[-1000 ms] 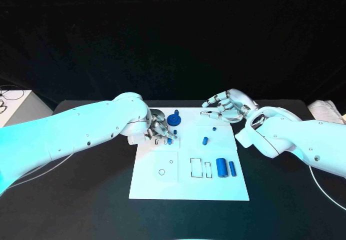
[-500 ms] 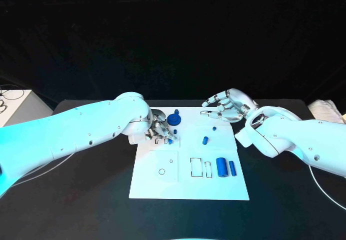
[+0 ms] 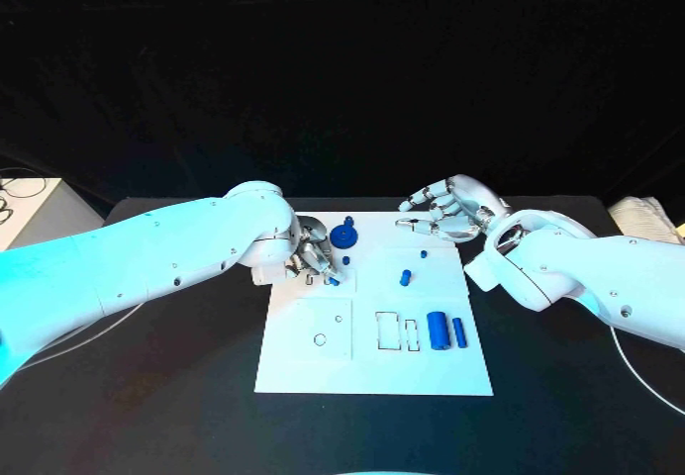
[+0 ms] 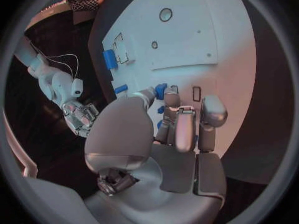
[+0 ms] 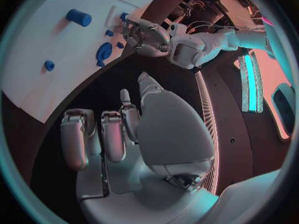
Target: Assemble the parts on the task board
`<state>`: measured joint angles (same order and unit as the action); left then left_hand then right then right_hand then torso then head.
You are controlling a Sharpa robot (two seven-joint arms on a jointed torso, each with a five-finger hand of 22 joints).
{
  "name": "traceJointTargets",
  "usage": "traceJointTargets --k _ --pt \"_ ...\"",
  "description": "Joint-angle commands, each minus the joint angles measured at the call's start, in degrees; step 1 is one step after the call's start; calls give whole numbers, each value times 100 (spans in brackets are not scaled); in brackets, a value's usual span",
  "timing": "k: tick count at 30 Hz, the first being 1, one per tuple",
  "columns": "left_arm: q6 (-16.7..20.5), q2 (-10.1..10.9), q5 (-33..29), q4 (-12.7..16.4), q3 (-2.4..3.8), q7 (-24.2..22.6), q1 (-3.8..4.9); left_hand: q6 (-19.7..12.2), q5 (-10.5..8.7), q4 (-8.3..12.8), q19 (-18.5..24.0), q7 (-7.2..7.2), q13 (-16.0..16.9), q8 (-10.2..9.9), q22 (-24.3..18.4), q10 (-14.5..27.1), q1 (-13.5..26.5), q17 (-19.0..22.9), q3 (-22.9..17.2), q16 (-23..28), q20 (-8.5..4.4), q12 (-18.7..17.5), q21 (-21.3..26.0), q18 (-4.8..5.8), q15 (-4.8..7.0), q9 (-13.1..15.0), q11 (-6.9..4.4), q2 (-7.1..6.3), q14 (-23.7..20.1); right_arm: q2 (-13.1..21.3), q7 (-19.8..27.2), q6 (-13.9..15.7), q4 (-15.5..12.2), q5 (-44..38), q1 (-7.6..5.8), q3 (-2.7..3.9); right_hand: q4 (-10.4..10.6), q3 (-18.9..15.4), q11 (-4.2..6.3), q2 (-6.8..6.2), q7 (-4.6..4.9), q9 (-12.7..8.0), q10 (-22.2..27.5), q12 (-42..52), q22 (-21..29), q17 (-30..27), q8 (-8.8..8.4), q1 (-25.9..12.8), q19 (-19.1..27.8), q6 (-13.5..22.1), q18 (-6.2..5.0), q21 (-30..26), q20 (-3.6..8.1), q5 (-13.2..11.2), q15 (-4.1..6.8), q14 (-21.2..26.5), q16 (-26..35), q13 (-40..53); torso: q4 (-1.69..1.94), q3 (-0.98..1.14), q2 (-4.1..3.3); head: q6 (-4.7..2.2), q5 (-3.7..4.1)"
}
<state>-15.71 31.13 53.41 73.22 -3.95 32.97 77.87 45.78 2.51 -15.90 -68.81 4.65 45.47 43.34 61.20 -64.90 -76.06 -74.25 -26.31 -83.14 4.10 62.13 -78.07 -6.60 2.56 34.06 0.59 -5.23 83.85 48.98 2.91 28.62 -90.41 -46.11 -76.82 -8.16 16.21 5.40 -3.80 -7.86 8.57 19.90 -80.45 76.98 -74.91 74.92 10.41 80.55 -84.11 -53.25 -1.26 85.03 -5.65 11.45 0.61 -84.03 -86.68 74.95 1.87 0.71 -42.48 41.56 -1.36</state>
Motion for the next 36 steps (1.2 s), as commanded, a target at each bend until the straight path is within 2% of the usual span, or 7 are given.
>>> traceJointTargets --k 1,4,7,22,25,30,36 --pt "-77 2 -101 -1 -11 -34 -13 -1 24 181 0 -38 -26 33 21 -26 -26 -20 -780 -15 -29 -23 -33 54 45 95 -33 -128 41 -4 31 -83 1 -46 -1 3 10 32 2 5 4 8 44 -34 -1101 778 7 6 -261 40 -23 -23 -1 29 -20 -427 12 319 -3 -2 1 -3 0" --pt "-12 11 -197 2 -11 -62 -15 -25 31 332 -5 -35 -31 84 40 -57 134 -32 -1261 -16 -28 -20 -44 56 34 176 -28 -265 46 -6 31 -87 6 -45 0 2 10 32 2 5 4 8 44 -34 -1101 778 7 6 -261 40 -23 -23 -1 29 -20 -427 12 319 -1 -2 -1 -5 -1" --pt "61 24 -283 6 -11 -93 -17 -41 32 487 -18 -28 -9 135 66 -103 259 -71 -1616 -31 -29 2 -58 60 34 248 -30 -293 63 -8 30 -92 8 -45 0 2 10 32 2 5 4 8 44 -34 -1101 778 7 6 -261 40 -23 -23 -1 29 -20 -427 12 319 -2 -1 1 -6 -5" --pt "449 255 -600 191 -6 -198 -20 128 82 1057 -394 -92 267 285 517 -511 952 -408 -2519 -169 -92 216 -274 147 103 432 -111 -361 248 0 14 -151 20 -44 0 2 8 42 1 11 5 11 40 -31 -1106 787 11 5 -265 44 -21 -18 -2 35 -21 -429 8 322 9 0 1 -7 -5" --pt "542 333 -571 267 -4 -210 -20 244 557 1248 -545 -147 394 333 686 -698 1245 -557 -2709 -224 -142 301 -349 182 156 475 -156 -442 322 6 9 -166 24 -44 0 2 8 42 1 11 5 11 40 -31 -1106 787 11 5 -265 44 -21 -18 -2 35 -21 -429 8 322 12 2 5 -5 -8" --pt "616 382 -346 331 -4 -220 -19 333 1107 1437 -676 -192 553 386 850 -855 1476 -694 -2807 -280 -186 403 -421 216 198 524 -202 -502 372 14 2 -185 26 -44 0 2 8 42 1 11 5 11 40 -31 -1106 787 11 5 -265 44 -21 -18 -2 35 -21 -429 8 322 8 0 0 2 -12" --pt "685 365 -50 342 -12 -178 -24 361 1261 1507 -717 -206 593 397 904 -898 1546 -715 -2835 -288 -202 427 -446 227 213 538 -218 -506 380 20 -4 -197 27 -44 0 2 6 44 1 10 5 11 42 -33 -1104 783 12 7 -264 45 -21 -21 -2 34 -21 -428 10 320 5 6 5 4 -24"
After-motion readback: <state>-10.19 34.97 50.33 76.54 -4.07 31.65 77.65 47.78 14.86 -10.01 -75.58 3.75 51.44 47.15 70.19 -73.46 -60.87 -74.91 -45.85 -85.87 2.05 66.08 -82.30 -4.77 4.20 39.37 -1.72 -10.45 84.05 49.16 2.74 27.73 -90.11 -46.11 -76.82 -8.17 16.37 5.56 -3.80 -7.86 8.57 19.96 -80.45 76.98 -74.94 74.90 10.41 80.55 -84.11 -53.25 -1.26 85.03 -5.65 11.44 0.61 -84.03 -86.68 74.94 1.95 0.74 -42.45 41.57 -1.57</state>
